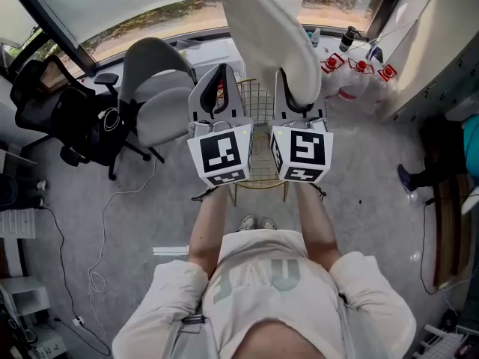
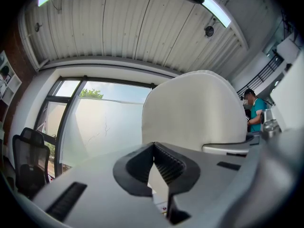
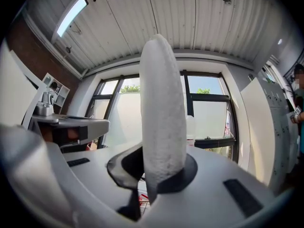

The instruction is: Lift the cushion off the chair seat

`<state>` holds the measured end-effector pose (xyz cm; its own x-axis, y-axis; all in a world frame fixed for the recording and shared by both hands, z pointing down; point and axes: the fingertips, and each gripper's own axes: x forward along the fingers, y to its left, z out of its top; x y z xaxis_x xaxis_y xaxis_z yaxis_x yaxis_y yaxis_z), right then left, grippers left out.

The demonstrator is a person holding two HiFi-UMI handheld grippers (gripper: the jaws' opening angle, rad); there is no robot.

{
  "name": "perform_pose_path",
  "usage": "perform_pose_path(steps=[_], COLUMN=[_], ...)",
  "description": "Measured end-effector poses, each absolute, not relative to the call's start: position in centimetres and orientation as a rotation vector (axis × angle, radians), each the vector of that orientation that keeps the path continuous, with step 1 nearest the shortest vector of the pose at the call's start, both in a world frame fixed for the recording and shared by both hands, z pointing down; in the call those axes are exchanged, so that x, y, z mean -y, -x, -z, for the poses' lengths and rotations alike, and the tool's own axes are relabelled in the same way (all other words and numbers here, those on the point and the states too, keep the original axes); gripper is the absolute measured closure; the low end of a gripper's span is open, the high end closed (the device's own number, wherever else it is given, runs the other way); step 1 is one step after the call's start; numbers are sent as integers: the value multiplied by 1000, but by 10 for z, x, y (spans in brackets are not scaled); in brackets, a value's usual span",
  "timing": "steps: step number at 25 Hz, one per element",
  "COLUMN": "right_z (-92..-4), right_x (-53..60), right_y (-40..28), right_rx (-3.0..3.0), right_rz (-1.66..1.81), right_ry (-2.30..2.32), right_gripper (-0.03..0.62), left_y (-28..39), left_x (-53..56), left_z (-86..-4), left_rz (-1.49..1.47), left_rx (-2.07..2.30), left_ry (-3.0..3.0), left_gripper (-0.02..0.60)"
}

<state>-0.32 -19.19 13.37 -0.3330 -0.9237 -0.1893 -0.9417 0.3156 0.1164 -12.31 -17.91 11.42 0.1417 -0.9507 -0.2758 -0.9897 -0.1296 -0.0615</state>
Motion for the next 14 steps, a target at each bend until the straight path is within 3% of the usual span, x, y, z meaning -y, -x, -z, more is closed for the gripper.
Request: perform_pose_path(steps=[14], right_z=[-140], right_x=[192], right_y=[10], right_rx=[-2482], right_rz=[-276], right_ry=[1742], right_gripper=[556], left_y=[125], left_x=[179], left_z=[-123], left_rz=[-252], left_rx=[-1901], left_ry=[2204], left_gripper=[568])
